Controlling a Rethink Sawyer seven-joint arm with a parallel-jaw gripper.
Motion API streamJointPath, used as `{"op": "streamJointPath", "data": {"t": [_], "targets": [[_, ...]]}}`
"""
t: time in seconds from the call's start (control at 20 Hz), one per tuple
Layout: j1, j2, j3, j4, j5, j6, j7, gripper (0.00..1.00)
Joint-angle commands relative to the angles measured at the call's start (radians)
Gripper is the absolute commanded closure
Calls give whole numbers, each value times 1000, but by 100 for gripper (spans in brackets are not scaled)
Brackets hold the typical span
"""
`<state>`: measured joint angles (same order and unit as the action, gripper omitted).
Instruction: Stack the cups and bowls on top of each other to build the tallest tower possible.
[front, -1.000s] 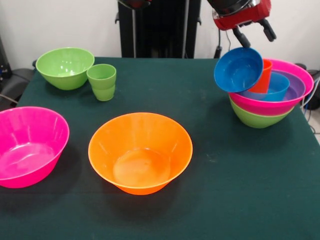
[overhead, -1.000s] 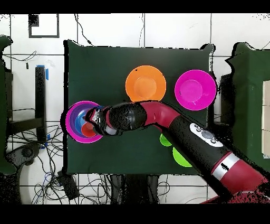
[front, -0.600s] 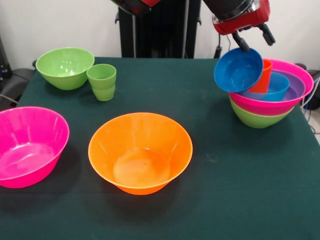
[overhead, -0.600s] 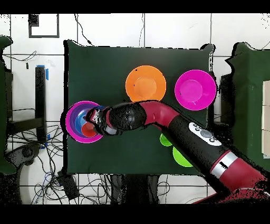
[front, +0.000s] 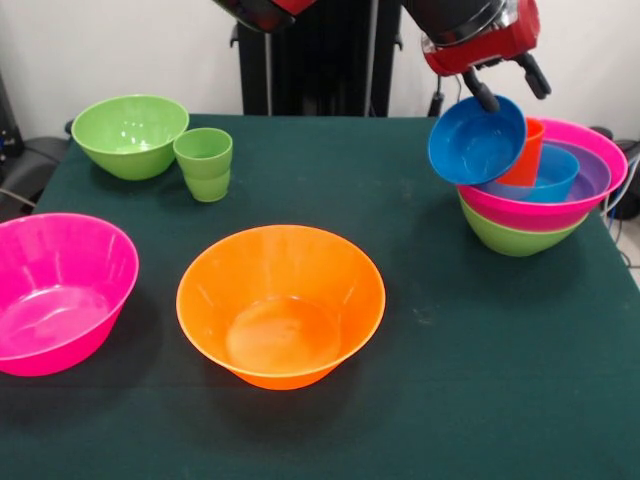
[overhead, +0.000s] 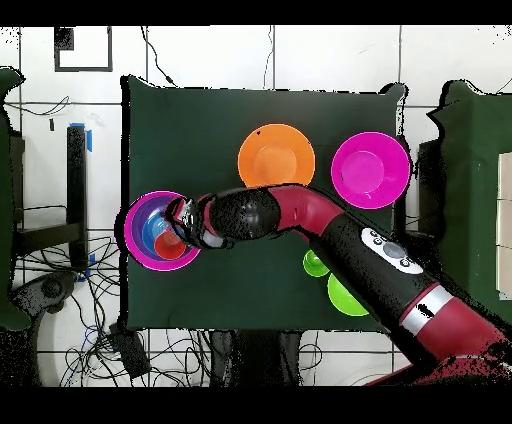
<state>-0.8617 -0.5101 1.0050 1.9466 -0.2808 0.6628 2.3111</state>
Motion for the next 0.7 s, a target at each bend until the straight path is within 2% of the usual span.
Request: {"op": "streamJointPath", "data": {"t": [0.05,0.7], "targets": [[32,62,-58,-52,-91,-29,-140,0],[39,114,-71,-75,-130,-74,-123,0]]}}
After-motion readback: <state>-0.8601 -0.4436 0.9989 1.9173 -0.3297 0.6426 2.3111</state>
